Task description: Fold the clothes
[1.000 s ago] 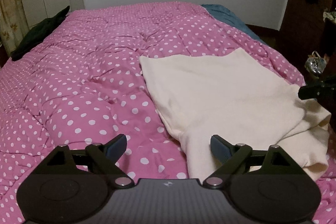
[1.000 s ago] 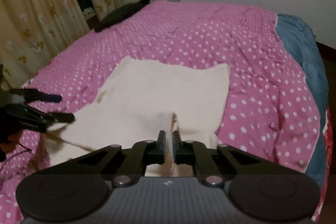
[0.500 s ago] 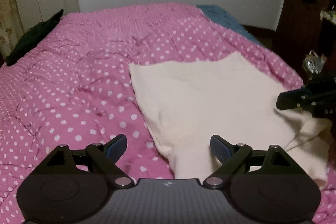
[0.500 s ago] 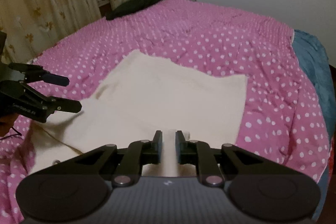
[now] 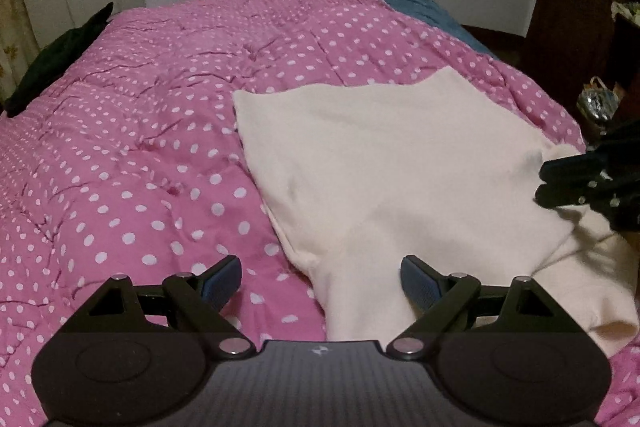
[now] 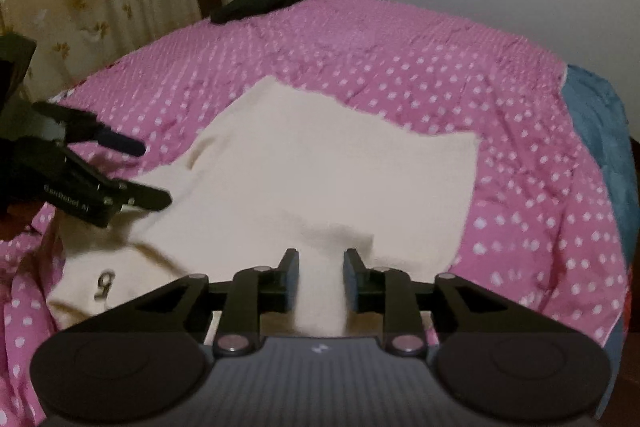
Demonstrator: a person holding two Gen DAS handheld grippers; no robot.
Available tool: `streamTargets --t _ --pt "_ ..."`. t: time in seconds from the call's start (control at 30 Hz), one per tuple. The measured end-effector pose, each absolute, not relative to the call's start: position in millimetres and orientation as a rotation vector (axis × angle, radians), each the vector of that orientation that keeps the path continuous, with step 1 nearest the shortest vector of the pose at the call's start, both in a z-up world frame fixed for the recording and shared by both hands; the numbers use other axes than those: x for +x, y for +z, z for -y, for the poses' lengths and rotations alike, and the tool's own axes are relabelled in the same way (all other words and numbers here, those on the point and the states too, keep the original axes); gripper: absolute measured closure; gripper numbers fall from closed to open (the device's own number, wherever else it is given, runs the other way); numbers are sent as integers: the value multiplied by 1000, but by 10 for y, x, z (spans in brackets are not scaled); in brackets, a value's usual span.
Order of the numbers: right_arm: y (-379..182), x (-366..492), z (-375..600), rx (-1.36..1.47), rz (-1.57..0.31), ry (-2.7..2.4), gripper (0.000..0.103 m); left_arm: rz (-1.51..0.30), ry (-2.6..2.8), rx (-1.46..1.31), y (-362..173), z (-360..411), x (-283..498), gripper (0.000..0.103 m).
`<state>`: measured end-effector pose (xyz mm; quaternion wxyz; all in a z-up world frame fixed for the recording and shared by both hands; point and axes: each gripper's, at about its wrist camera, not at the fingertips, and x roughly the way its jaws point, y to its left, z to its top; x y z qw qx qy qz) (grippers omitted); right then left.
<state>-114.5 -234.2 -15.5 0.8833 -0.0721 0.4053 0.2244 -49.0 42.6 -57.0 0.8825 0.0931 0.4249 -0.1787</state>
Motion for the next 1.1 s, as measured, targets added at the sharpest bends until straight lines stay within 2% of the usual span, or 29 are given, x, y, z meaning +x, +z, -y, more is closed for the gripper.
streamTargets --t 0.1,0.17,0.33,0.63,0.87,1.0,1.1 --pt "-181 -1187 2350 -171 -847 462 78 -885 -369 199 -578 -446 -522 14" --pt "-119 -1229 2375 -179 -830 445 72 -875 -363 186 -537 -480 -536 14" --pt "-102 -1341 2368 -184 -818 477 67 -862 -378 193 -539 -456 -604 13" --pt "-304 -1401 2466 -110 -831 470 64 -850 -363 218 -697 -405 -693 11" --pt "-445 -1528 2471 -129 -774 464 64 -816 -345 228 -859 -406 -762 7" --pt "-417 -1549 2494 -115 -753 470 62 -828 -338 226 -758 -398 -717 7" --pt "-339 -1565 2515 -105 -737 487 51 -804 -346 240 -641 -402 -730 7"
